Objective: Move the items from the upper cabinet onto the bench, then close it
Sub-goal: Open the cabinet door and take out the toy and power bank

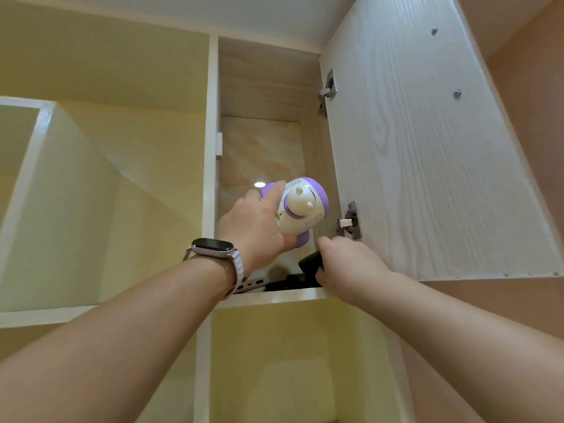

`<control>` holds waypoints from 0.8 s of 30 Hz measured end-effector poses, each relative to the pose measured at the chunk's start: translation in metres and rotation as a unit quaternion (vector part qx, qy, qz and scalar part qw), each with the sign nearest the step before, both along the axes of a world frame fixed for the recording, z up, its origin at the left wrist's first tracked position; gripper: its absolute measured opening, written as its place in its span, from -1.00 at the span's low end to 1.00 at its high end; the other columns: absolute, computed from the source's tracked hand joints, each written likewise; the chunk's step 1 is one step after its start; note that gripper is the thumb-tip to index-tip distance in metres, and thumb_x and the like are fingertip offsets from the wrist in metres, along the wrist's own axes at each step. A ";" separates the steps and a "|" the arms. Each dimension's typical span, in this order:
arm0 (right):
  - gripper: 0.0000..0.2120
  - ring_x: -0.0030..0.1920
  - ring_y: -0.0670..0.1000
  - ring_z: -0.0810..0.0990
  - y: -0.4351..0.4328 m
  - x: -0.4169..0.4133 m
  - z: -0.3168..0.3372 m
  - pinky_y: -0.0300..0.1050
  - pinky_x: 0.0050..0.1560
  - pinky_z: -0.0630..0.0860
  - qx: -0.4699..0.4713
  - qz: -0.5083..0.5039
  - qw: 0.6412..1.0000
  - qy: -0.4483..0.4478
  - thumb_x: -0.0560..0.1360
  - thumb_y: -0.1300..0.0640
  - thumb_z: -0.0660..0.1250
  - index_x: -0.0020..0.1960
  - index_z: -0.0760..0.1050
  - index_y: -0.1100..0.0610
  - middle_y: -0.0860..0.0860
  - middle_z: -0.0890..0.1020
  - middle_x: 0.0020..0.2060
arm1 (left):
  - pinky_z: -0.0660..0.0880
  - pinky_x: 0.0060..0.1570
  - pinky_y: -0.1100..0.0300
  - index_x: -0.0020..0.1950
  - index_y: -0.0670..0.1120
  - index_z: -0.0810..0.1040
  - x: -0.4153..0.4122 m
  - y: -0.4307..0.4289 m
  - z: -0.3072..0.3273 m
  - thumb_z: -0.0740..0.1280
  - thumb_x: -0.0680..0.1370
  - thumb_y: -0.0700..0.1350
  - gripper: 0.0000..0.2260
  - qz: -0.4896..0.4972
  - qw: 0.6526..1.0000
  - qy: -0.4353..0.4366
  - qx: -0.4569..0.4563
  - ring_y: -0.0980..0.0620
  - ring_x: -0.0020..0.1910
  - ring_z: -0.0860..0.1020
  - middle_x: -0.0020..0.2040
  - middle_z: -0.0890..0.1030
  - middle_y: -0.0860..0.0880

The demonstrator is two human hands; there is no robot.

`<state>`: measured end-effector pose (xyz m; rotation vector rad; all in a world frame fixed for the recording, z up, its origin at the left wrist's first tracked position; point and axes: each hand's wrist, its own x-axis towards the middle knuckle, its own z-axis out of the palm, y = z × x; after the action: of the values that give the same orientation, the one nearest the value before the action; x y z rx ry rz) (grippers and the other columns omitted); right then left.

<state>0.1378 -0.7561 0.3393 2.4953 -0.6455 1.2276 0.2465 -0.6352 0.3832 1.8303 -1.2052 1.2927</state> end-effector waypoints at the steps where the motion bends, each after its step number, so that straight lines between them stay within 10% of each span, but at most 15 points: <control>1: -0.84 -0.07 0.20 0.52 0.001 -0.001 0.001 -0.07 -0.22 0.33 0.006 -0.003 1.000 0.005 0.53 0.12 0.25 -0.07 0.24 0.08 0.07 0.44 -0.12 | 0.54 -0.06 0.02 0.44 0.28 0.17 -0.001 0.004 -0.002 0.37 0.30 0.43 -0.22 -0.006 1.000 0.000 -0.003 -0.08 0.07 0.46 0.09 0.42 -0.02; 12: -0.83 -0.21 0.07 0.39 0.012 -0.053 -0.041 -0.06 -0.29 0.21 -0.007 0.059 0.984 -0.166 0.53 0.04 0.26 -0.09 0.31 0.10 -0.04 0.39 -0.24 | 0.54 -0.04 -0.03 0.52 0.24 0.11 -0.003 0.024 -0.030 0.41 0.35 0.27 -0.19 -0.060 0.997 0.025 -0.052 -0.07 0.08 0.48 0.13 0.44 -0.03; 24: -0.78 -0.22 0.10 0.57 0.013 -0.061 -0.092 -0.04 -0.29 0.53 0.225 0.127 0.941 -0.219 0.48 0.14 0.30 0.10 0.36 0.07 0.04 0.57 -0.20 | 0.50 0.04 -0.05 0.52 0.24 0.13 -0.028 0.047 -0.066 0.49 0.31 0.19 -0.14 -0.094 0.990 0.040 -0.095 -0.06 0.18 0.45 0.16 0.47 -0.03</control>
<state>0.0765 -0.7435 0.2472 2.7471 -0.8015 1.9607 0.2189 -0.5880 0.3170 1.5779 -1.1395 1.1741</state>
